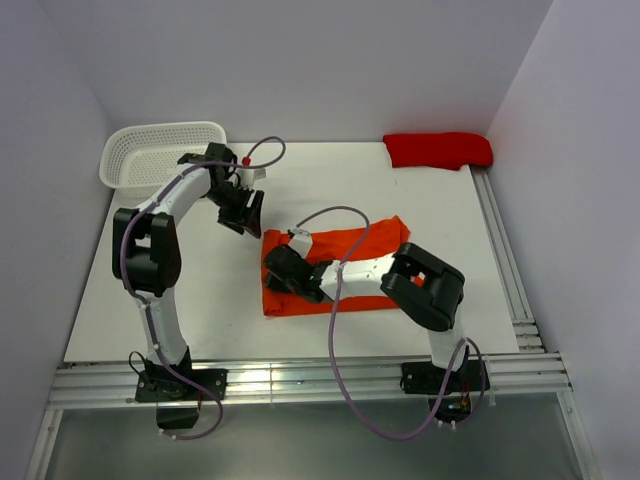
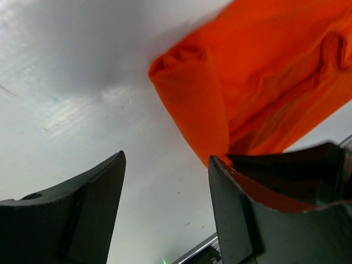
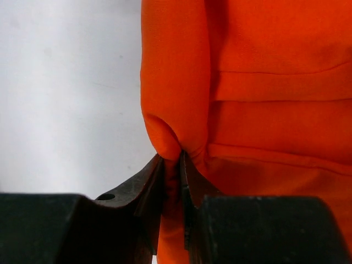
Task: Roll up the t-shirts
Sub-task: Roll the tshirt
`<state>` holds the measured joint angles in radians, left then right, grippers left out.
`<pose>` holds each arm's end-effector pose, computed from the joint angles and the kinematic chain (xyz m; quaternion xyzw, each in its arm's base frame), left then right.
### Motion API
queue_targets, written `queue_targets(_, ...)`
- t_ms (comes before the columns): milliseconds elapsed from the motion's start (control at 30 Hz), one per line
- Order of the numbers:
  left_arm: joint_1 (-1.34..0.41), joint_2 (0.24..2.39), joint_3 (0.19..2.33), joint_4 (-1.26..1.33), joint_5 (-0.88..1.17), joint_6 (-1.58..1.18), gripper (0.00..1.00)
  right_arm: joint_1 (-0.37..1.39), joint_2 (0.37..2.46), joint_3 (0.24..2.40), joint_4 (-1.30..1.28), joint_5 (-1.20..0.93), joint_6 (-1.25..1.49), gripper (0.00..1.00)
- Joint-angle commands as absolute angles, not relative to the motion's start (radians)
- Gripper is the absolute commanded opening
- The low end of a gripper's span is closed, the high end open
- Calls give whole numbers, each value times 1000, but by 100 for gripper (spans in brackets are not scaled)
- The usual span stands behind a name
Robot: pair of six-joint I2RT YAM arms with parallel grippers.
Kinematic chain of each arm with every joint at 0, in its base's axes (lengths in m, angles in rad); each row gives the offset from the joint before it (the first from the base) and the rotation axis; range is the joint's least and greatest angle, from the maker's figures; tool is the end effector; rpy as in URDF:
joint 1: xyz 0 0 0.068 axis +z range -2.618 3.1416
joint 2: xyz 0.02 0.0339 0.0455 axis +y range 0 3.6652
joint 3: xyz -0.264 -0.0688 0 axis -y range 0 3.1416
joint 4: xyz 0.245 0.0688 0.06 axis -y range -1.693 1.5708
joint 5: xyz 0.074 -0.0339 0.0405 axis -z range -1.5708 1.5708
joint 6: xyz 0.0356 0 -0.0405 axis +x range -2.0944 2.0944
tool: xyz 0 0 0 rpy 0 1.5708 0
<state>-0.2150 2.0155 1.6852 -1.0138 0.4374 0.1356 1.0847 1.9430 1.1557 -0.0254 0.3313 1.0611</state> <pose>0.3960 -0.1019 0.2256 0.1933 0.9508 -0.2198 0.1018 0.1997 0.3531 0.1500 0.0502 0.9170 0.2475 0.3089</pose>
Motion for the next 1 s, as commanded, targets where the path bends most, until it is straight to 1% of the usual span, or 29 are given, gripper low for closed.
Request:
queue_targets(0,-216,1947,1600,-954,541,195,66,1051,1933,1023,349,119,1181,22)
queue_targets(67,-204,1953,1554,-927,561,201,66,1031,1939,948,513,78,1248,22)
queue_targets(167,-198,1960,1497,-891,587,204,66,1011,1973,890,642,20,1305,22)
queue_targets(267,-198,1980,1457,-819,565,181,66,1000,2023,861,774,-21,1377,22)
queue_targets(333,-198,1996,1439,-781,558,175,66,997,2037,833,817,-34,1399,22)
queue_targets(467,-198,2020,1427,-712,552,137,65,992,2040,819,804,-29,1405,22)
queue_targets(567,-198,2025,1439,-680,525,98,62,992,2013,815,753,-14,1385,22)
queue_targets(667,-199,2034,1462,-681,500,80,59,992,1987,821,688,-2,1353,24)
queue_targets(767,-207,2033,1480,-684,468,61,54,992,1965,844,608,11,1322,25)
queue_targets(833,-213,2036,1492,-690,459,54,48,997,1954,864,566,43,1305,26)
queue_targets(867,-216,2036,1496,-695,450,48,43,999,1945,871,519,49,1287,28)
queue_targets(900,-222,2036,1499,-698,437,45,34,999,1939,890,494,69,1276,29)
queue_targets(967,-230,2030,1502,-703,414,28,22,1009,1925,914,401,92,1244,33)
